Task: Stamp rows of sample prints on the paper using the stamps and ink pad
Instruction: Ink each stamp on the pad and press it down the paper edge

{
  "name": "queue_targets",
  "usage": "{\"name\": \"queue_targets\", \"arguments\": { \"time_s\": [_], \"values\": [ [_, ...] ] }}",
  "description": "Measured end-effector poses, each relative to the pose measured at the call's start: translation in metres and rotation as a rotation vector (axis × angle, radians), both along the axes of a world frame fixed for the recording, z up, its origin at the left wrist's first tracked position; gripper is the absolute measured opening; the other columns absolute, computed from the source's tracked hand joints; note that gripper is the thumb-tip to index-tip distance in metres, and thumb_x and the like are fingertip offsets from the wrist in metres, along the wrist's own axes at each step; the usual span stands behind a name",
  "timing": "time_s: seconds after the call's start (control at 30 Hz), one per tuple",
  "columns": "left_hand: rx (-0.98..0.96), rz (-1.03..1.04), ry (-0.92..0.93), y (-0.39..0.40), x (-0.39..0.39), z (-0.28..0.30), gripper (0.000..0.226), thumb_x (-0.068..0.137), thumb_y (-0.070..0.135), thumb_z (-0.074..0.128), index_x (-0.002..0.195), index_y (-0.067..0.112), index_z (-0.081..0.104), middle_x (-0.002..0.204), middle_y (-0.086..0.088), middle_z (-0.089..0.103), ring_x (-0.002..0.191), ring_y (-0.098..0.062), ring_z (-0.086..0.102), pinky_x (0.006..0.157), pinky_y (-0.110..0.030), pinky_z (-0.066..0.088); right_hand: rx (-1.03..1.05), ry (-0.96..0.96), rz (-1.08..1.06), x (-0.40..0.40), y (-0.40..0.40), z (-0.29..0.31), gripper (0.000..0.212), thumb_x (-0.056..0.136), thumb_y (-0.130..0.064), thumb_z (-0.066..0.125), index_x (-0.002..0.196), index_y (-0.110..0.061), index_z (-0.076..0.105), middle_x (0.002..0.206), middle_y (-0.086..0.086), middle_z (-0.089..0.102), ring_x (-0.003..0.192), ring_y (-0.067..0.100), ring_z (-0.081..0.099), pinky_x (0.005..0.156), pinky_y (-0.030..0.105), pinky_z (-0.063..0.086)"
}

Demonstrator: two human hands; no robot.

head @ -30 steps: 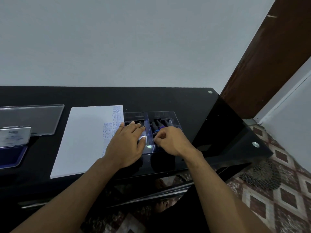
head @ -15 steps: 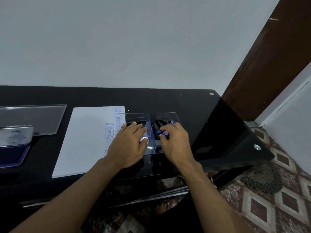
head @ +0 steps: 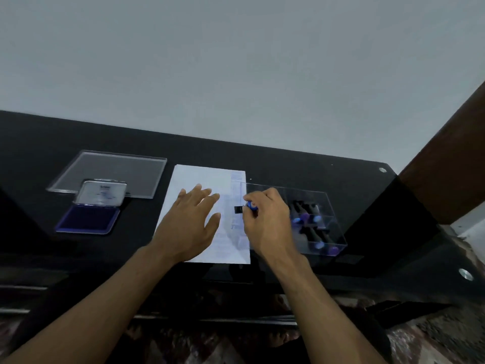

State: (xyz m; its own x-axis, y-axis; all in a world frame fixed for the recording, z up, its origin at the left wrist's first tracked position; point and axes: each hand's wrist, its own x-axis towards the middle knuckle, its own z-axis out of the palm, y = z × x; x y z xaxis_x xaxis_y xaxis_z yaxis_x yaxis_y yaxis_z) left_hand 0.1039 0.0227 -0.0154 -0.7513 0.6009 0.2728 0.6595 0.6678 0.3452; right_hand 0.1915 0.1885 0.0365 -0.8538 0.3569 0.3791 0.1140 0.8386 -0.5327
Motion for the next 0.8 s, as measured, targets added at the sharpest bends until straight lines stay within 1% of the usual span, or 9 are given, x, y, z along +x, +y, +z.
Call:
{"name": "queue_targets", "arguments": {
  "time_s": [0.07, 0.13, 0.2, 0.3, 0.37, 0.43, 0.53, 0.63, 0.8],
  "values": [
    [-0.009, 0.052, -0.002, -0.029, -0.005, 0.000, 0.061, 0.098, 0.051, 0.029, 0.150, 0.022, 0.043, 0.158, -0.001, 0.040, 0.152, -0.019, 0.021, 0.126, -0.042, 0.012, -0.012, -0.027, 0.051, -0.016, -0.025, 0.000, 0.024, 0.093, -0.012, 0.063, 0.116, -0.014, 0.068, 0.111, 0.000, 0.055, 0.092, 0.011, 0.058, 0.089, 0.020, 0.051],
    [-0.021, 0.101, -0.012, -0.058, -0.009, 0.000, 0.061, 0.098, 0.050, 0.031, 0.150, 0.021, 0.043, 0.157, -0.002, 0.040, 0.152, -0.021, 0.022, 0.125, -0.043, 0.014, -0.026, -0.035, 0.108, -0.031, -0.050, -0.002, 0.025, 0.093, -0.014, 0.063, 0.117, -0.015, 0.068, 0.115, 0.000, 0.056, 0.095, 0.012, 0.059, 0.092, 0.018, 0.048],
    [-0.037, 0.151, -0.014, -0.087, -0.014, -0.002, 0.060, 0.098, 0.050, 0.032, 0.149, 0.020, 0.044, 0.156, -0.003, 0.042, 0.151, -0.022, 0.025, 0.124, -0.046, 0.019, -0.037, -0.043, 0.164, -0.046, -0.074, -0.004, 0.024, 0.093, -0.014, 0.062, 0.117, -0.015, 0.068, 0.116, 0.001, 0.056, 0.092, 0.010, 0.057, 0.089, 0.012, 0.044],
    [-0.037, 0.221, -0.025, -0.125, -0.017, -0.004, 0.061, 0.097, 0.051, 0.033, 0.148, 0.020, 0.045, 0.154, -0.003, 0.043, 0.149, -0.022, 0.028, 0.122, -0.048, 0.025, -0.038, -0.040, 0.247, -0.065, -0.108, -0.008, 0.022, 0.093, -0.013, 0.062, 0.113, -0.016, 0.069, 0.109, -0.002, 0.054, 0.083, 0.005, 0.050, 0.077, 0.004, 0.040],
    [-0.039, 0.268, -0.026, -0.148, -0.019, -0.006, 0.060, 0.097, 0.051, 0.034, 0.147, 0.020, 0.046, 0.153, -0.003, 0.045, 0.147, -0.022, 0.031, 0.123, -0.046, 0.023, -0.042, -0.047, 0.291, -0.076, -0.131, -0.009, 0.020, 0.092, -0.013, 0.062, 0.110, -0.018, 0.069, 0.104, -0.006, 0.051, 0.081, 0.004, 0.049, 0.068, 0.000, 0.035],
    [-0.050, 0.312, -0.012, -0.168, -0.020, -0.009, 0.062, 0.096, 0.051, 0.033, 0.145, 0.018, 0.048, 0.150, -0.003, 0.048, 0.145, -0.022, 0.035, 0.123, -0.044, 0.019, -0.048, -0.050, 0.336, -0.087, -0.153, -0.009, 0.018, 0.092, -0.014, 0.061, 0.107, -0.020, 0.069, 0.101, -0.006, 0.050, 0.078, 0.003, 0.048, 0.065, -0.001, 0.034],
    [-0.062, 0.368, -0.024, -0.195, -0.023, -0.014, 0.063, 0.095, 0.050, 0.033, 0.146, 0.016, 0.049, 0.151, -0.004, 0.046, 0.147, -0.025, 0.032, 0.123, -0.047, 0.019, -0.049, -0.035, 0.419, -0.098, -0.183, -0.009, 0.018, 0.091, -0.013, 0.061, 0.105, -0.017, 0.070, 0.103, -0.002, 0.053, 0.080, 0.002, 0.048, 0.068, -0.004, 0.034],
    [-0.064, 0.417, -0.041, -0.219, -0.027, -0.023, 0.065, 0.095, 0.052, 0.030, 0.147, 0.017, 0.047, 0.153, -0.005, 0.045, 0.148, -0.025, 0.030, 0.123, -0.048, 0.021, -0.048, -0.049, 0.476, -0.106, -0.206, -0.009, 0.025, 0.090, -0.013, 0.062, 0.114, -0.013, 0.069, 0.108, -0.002, 0.052, 0.088, 0.005, 0.051, 0.068, -0.006, 0.034],
    [-0.055, 0.472, -0.074, -0.249, -0.033, -0.037, 0.070, 0.093, 0.057, 0.026, 0.148, 0.018, 0.045, 0.154, -0.007, 0.043, 0.150, -0.025, 0.028, 0.123, -0.050, 0.022, 0.035, -0.081, 0.537, -0.119, -0.230, -0.013, 0.029, 0.094, -0.012, 0.058, 0.121, -0.013, 0.067, 0.110, 0.002, 0.056, 0.086, 0.005, 0.049, 0.070, -0.004, 0.033]
  ]
}}
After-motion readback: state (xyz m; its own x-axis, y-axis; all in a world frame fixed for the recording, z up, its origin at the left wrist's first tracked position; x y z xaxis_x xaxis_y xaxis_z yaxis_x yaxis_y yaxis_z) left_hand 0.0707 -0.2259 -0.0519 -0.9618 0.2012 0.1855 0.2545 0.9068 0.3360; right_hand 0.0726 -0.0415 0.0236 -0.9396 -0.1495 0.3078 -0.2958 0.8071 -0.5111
